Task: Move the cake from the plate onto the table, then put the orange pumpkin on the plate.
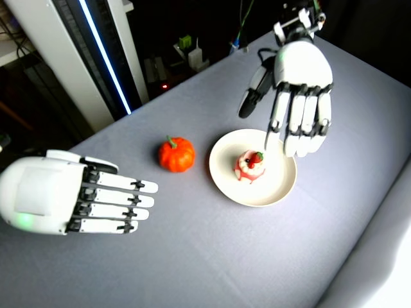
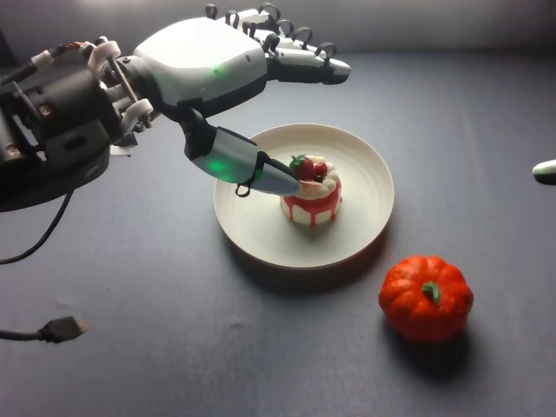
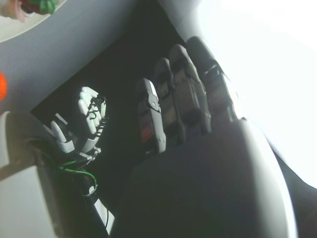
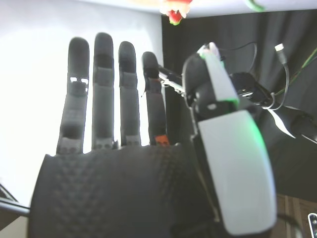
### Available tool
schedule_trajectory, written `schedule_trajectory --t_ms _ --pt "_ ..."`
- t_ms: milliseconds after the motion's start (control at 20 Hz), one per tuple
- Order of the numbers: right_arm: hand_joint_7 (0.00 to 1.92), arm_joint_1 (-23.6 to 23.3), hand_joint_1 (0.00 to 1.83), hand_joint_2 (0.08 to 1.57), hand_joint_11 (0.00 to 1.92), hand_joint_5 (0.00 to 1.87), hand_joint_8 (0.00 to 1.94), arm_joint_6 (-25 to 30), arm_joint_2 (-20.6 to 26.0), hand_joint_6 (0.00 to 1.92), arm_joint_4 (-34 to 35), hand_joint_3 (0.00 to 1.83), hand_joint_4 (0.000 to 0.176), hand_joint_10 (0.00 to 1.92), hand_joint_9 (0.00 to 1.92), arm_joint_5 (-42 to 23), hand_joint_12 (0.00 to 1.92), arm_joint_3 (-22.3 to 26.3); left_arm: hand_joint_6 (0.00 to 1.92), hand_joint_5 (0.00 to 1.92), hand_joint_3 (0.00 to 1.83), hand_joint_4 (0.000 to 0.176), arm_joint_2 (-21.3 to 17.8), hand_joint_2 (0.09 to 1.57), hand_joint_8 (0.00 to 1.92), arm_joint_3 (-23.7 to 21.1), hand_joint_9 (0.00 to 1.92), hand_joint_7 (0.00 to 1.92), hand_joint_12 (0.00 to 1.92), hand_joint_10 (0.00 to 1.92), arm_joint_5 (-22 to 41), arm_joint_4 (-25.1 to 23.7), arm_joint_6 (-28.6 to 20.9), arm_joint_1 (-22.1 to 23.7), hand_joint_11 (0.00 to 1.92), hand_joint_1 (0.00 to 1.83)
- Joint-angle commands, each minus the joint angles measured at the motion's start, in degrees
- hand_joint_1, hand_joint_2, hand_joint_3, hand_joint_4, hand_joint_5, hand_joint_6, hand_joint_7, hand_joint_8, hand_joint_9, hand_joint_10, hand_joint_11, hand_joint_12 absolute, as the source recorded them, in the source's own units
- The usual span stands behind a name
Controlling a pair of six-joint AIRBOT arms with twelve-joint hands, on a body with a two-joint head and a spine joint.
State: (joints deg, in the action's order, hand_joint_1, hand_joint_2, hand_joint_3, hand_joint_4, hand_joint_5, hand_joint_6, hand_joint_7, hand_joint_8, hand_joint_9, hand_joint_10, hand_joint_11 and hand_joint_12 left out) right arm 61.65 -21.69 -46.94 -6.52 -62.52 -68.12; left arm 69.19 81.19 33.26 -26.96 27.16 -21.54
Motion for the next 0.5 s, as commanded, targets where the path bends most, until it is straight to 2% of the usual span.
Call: schedule_trajectory --t_ms 0,50,150,250,300,350,400,450 --pt "0.52 -0.72 0.68 1.29 0.15 0.47 0.0 0.35 0.11 0.0 2.61 0.0 0.0 0.0 0.56 -5.86 1.1 -0.41 0.0 0.33 0.0 0.157 0.43 0.85 0.01 0.3 0.42 0.4 0.81 0.02 4.72 1.25 -0.15 1.14 0.14 0.64" --pt "0.5 -0.72 0.68 1.28 0.09 0.48 0.0 0.35 0.11 0.0 2.89 0.0 0.0 0.0 0.52 -5.77 1.07 -0.53 0.0 0.35 0.0 0.142 1.43 0.83 0.0 0.76 0.43 0.42 0.79 0.01 4.03 0.81 -0.15 1.11 0.15 0.72" --pt "0.51 -0.72 0.72 1.27 0.14 0.51 0.0 0.35 0.13 0.0 3.54 0.0 0.0 0.0 0.53 -5.75 1.01 -0.82 0.0 0.38 0.0 0.153 2.96 0.8 0.0 1.74 0.47 0.44 0.74 0.0 3.26 0.78 -0.25 0.56 0.22 0.75" --pt "0.5 -0.72 0.7 1.26 0.19 0.51 0.0 0.35 0.15 0.0 3.75 0.0 0.0 0.0 0.54 -5.69 0.95 -1.03 0.01 0.43 0.0 0.109 3.92 0.78 0.01 2.32 0.51 0.51 0.84 0.01 2.3 0.75 -0.27 0.24 0.26 0.75" --pt "0.52 -0.72 0.73 1.26 0.22 0.52 0.0 0.35 0.27 0.0 3.87 0.0 0.0 0.0 0.55 -5.68 0.93 -1.17 0.01 0.44 0.0 0.107 4.6 0.77 0.01 2.83 0.51 0.52 0.85 0.01 1.51 0.54 -0.27 0.03 0.26 0.75" --pt "0.54 -0.72 0.72 1.26 0.28 0.53 0.0 0.35 0.45 0.0 3.94 0.0 0.0 0.0 0.56 -5.67 0.86 -1.21 0.0 0.43 0.0 0.121 5.09 0.76 0.0 3.16 0.51 0.52 0.89 0.0 0.72 0.17 -0.27 -0.06 0.21 0.76" --pt "0.56 -0.72 0.74 1.26 0.28 0.56 0.0 0.35 0.6 0.01 4.08 0.0 0.0 0.0 0.57 -5.68 0.84 -1.21 0.0 0.43 0.0 0.125 5.54 0.77 0.0 3.45 0.51 0.51 0.91 0.0 -0.03 -0.2 -0.27 -0.16 0.2 0.82" --pt "0.58 -0.72 0.77 1.25 0.29 0.59 0.0 0.35 0.74 0.0 4.36 0.0 0.0 0.01 0.6 -5.72 0.87 -1.21 0.01 0.45 0.01 0.106 5.98 0.79 0.0 3.8 0.52 0.52 0.92 0.01 -0.75 -0.35 -0.27 -0.4 0.23 0.87"
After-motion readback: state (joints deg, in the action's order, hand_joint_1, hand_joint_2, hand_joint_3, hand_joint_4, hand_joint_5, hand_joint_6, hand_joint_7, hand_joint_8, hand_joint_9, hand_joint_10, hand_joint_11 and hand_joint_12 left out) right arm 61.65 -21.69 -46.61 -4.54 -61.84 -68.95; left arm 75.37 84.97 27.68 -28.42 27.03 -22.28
